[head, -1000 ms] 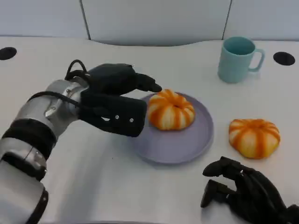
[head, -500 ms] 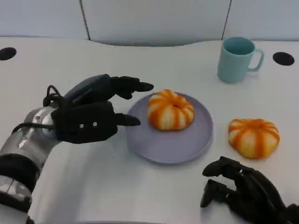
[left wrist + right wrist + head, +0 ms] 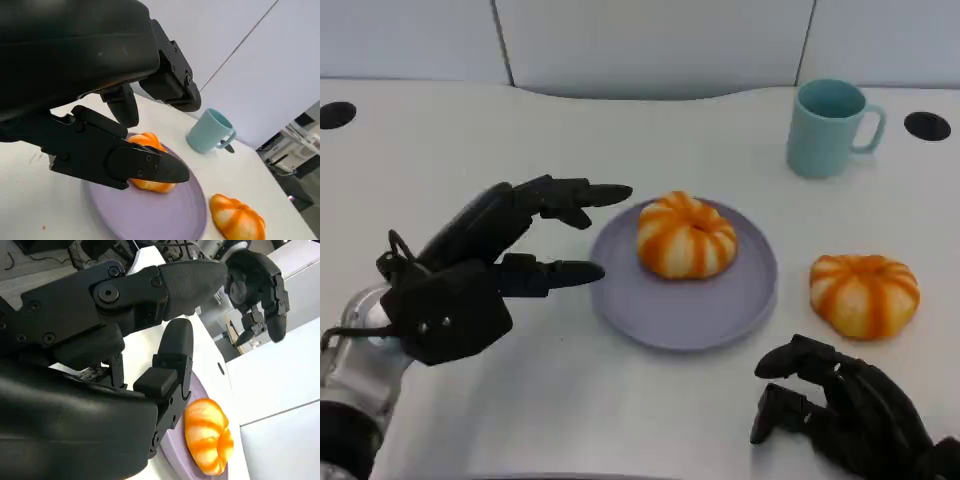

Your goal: Grasp the bread from the table and place it into the plate.

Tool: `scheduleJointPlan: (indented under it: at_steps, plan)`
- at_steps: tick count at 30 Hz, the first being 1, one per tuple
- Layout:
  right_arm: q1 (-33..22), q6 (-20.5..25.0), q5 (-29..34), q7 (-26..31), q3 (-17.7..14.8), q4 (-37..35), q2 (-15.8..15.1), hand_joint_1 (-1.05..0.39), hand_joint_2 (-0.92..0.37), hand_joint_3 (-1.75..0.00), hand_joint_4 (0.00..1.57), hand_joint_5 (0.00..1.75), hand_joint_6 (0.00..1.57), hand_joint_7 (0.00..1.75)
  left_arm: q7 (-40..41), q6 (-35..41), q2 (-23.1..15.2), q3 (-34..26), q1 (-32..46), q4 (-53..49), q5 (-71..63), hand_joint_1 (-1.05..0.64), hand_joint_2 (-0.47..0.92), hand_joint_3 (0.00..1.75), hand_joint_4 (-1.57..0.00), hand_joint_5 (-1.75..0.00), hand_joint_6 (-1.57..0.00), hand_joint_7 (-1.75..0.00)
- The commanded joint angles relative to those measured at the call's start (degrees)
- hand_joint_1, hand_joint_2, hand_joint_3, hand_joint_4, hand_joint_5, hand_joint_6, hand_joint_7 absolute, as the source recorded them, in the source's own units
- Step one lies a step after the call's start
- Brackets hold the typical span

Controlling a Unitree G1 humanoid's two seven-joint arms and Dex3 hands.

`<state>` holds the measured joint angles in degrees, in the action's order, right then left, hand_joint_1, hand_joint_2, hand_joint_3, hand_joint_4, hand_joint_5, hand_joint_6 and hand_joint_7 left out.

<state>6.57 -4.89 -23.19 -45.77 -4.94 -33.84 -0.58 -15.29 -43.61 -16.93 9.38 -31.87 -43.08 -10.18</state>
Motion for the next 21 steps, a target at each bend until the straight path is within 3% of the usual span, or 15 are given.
scheduleJointPlan:
  at_steps: [1,14,17,21]
  plan:
    - [-1.44,0.38,1.06,1.15,-0.58,-2.63,-0.72,-0.54,-0.92,-0.24,0.63,1.49,0.64,1.01,-2.98,2.38,-0.29,-2.75,5.15,5.87,6.19,-0.49,0.92,0.17,-0.17,-1.28,-0.63,-0.07]
    - [-0.73,-0.08,1.15,0.59,-0.59,-3.64,-0.83,-0.54,-0.92,-0.24,0.62,1.51,0.64,1.02,-9.04,12.04,3.98,-7.61,19.01,21.75,21.16,-0.45,0.92,0.18,-0.21,-1.42,-0.65,-0.13]
    - [-0.51,-0.12,1.03,0.14,-0.71,-3.98,-0.90,-0.54,-0.92,-0.25,0.61,1.51,0.64,1.01,-8.78,14.86,5.70,-8.78,24.29,26.50,24.55,-0.49,0.92,0.24,-0.21,-1.48,-0.40,-0.69]
    - [-0.28,-0.20,0.90,-0.16,-1.09,-4.42,-0.87,-0.54,-0.92,-0.24,0.62,1.51,0.64,1.01,-8.70,17.61,7.63,-9.57,30.46,31.42,26.93,-0.54,0.92,0.28,-0.22,-1.55,-0.31,-0.98]
